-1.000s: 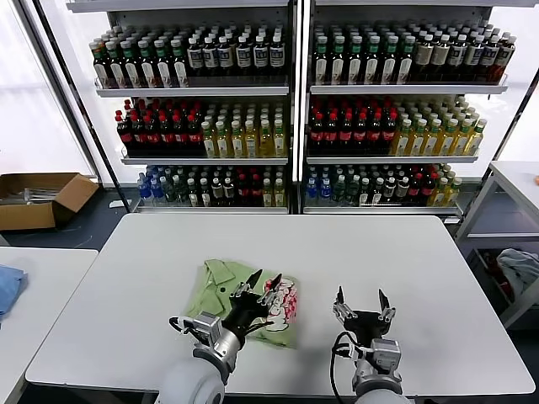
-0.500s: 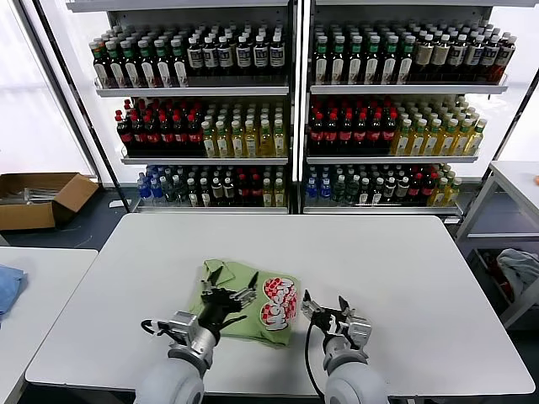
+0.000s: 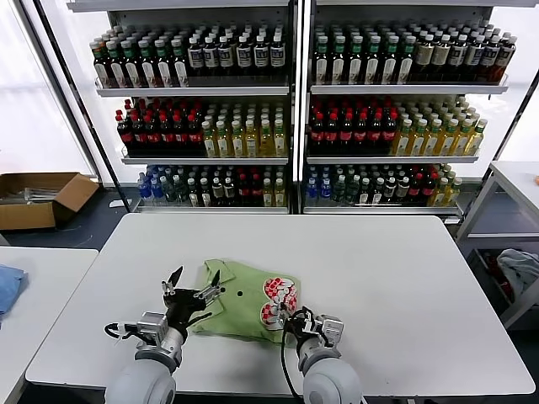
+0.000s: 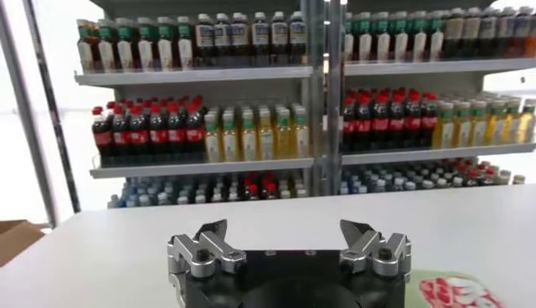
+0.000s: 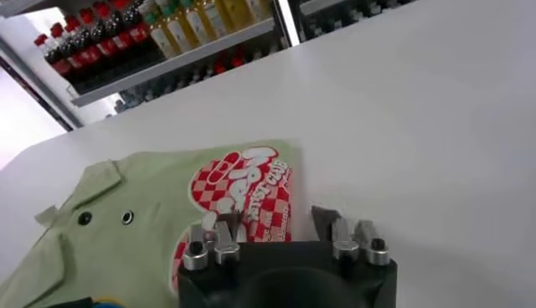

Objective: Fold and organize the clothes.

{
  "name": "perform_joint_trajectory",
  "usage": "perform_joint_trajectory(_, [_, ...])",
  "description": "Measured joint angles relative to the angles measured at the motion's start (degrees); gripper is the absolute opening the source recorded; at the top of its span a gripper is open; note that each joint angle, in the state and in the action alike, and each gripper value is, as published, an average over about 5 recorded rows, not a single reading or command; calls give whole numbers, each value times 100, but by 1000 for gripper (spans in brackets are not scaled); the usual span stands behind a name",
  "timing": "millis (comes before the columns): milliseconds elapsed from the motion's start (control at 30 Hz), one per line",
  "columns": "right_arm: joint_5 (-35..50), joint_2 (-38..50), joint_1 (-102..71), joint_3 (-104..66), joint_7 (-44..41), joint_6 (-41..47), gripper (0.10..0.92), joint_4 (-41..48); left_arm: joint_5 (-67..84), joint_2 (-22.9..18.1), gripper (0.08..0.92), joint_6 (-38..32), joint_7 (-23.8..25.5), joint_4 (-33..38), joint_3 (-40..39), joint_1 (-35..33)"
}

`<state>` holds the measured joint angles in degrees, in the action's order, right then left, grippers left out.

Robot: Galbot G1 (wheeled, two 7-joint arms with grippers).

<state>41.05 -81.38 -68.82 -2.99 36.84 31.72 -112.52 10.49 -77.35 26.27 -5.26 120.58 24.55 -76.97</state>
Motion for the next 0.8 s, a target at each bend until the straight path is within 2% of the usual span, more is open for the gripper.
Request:
perform_joint_trajectory(500, [-121, 86, 112, 187, -117, 35, 152, 93, -38, -9, 823, 46, -79, 53, 200, -157])
perform_joint_trajectory(600, [-231, 174, 169, 162, -162, 49, 118, 55, -42, -33, 823, 39, -85, 77, 223, -170])
perform_joint_trajectory(800, [-379, 485, 283, 16, -266, 88, 118, -37, -57, -92, 823, 29, -87, 138, 232, -211])
